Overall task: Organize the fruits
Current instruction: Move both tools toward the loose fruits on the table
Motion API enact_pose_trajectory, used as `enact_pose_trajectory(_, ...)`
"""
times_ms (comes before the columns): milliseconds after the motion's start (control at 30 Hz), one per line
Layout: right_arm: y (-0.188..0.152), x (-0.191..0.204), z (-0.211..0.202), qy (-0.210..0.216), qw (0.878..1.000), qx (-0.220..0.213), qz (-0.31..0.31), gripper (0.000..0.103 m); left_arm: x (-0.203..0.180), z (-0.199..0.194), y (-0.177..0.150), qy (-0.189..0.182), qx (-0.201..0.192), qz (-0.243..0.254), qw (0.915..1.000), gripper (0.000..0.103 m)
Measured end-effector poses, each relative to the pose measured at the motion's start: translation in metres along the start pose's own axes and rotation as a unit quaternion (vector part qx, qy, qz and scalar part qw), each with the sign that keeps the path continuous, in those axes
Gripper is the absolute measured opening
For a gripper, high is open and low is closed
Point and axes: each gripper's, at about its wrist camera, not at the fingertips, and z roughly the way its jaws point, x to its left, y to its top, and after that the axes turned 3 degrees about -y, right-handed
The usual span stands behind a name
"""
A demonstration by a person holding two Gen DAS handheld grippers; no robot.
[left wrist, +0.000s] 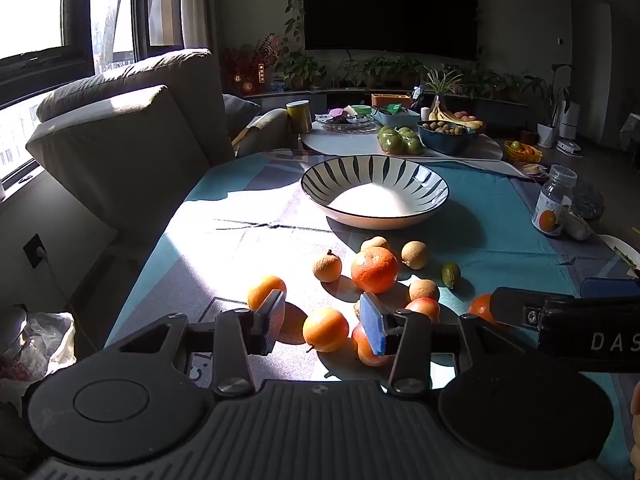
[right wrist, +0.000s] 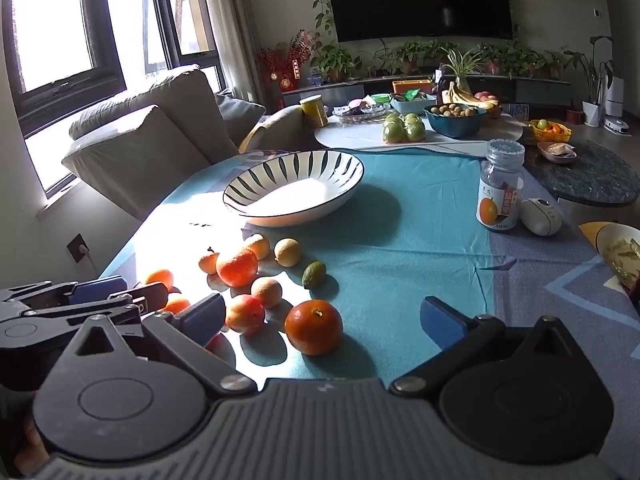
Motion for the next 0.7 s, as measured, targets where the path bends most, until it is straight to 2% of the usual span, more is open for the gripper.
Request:
enact_pose_trajectory(133, 0.004, 0.0, 0.0049, -0.013, 1.0, 0.017, 0.008, 0.085, 0.0016, -0.0005, 0.0004, 0.001, -0.001, 0.0, 1.0, 0.039)
enact_pose_trajectory(333, 0.0059, -0.0028, 0.0037, -0.033, 0.999, 0.02, 0.01, 0.085, 0.0026, 0.0008, 0.0001, 0.001, 0.004, -0.004, 1.0, 0.039)
enact_pose_trajectory(700, 0.0061, -0.0059, 0.0047, -0.033, 0.999, 0.029, 0.019, 0.085, -0.0004, 0.0002, -0.0004, 0.001, 0.003, 0.003, 1.0, 0.039)
